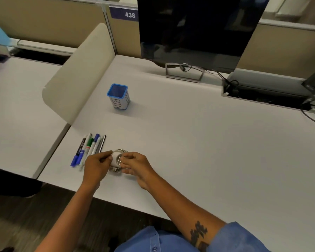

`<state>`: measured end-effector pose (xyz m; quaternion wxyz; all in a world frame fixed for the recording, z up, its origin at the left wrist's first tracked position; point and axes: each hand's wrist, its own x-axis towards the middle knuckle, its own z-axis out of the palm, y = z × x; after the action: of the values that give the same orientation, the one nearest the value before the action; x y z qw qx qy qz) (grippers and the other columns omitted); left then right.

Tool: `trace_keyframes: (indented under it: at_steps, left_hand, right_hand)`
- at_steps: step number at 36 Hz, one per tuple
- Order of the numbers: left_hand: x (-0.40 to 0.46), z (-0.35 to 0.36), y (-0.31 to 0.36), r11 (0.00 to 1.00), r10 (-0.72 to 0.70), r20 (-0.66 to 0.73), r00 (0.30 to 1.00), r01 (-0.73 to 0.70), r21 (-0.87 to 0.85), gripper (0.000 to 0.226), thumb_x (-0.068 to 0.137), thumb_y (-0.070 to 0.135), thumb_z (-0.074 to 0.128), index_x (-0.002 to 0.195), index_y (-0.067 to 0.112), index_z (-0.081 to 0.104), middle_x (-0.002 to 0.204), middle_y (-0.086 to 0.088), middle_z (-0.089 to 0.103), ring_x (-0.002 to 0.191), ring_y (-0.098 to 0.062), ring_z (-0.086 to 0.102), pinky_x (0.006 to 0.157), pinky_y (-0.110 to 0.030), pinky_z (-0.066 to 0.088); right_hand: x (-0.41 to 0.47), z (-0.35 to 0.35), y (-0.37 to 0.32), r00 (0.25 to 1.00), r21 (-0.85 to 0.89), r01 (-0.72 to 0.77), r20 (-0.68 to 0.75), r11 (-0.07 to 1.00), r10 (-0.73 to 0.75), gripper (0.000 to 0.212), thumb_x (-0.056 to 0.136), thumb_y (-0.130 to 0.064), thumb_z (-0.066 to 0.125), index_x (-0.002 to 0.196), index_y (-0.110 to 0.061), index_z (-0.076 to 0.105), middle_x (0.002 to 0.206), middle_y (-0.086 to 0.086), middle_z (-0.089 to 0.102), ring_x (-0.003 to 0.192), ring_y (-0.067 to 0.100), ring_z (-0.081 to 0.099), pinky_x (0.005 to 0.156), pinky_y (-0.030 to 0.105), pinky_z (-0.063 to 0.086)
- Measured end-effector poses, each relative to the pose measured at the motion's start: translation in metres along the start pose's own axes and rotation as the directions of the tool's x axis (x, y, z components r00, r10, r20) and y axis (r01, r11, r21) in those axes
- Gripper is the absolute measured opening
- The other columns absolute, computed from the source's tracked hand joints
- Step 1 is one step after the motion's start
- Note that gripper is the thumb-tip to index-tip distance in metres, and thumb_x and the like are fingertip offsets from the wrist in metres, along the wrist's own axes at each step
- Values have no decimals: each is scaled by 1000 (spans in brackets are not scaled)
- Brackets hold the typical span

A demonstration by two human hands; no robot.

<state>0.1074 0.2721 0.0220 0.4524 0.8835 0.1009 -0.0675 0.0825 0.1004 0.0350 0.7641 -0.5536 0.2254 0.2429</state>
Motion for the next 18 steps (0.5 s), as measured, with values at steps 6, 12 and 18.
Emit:
trace_keyframes:
  at_steps: [6,12,18]
  left_hand:
    - [4,-15,-15,999,-46,-49,998,45,-26,34,97,8,69,131,6,70,113,-11,75,89,-4,68,74,-14,53]
    - [8,-27,-22,996,-66,-84,994,61,-57,34,98,7,67,132,7,70,111,-8,74,94,-14,70,76,-15,53]
    - [10,-34,-24,991,-88,-82,993,79,-112,33,99,7,66,132,9,69,106,-3,72,91,-4,69,69,-9,54]
  right_hand:
    - [12,23,6,999,16,-25,48,1000,24,24,97,-26,74,120,-22,74,125,8,74,112,21,74,92,34,64]
    - [19,39,8,995,53,-41,93,998,36,31,97,-28,75,126,-18,73,130,8,73,118,22,72,103,42,60]
    - [24,45,6,993,84,-52,106,995,43,30,97,-25,75,126,-14,74,129,9,73,121,24,69,107,46,57]
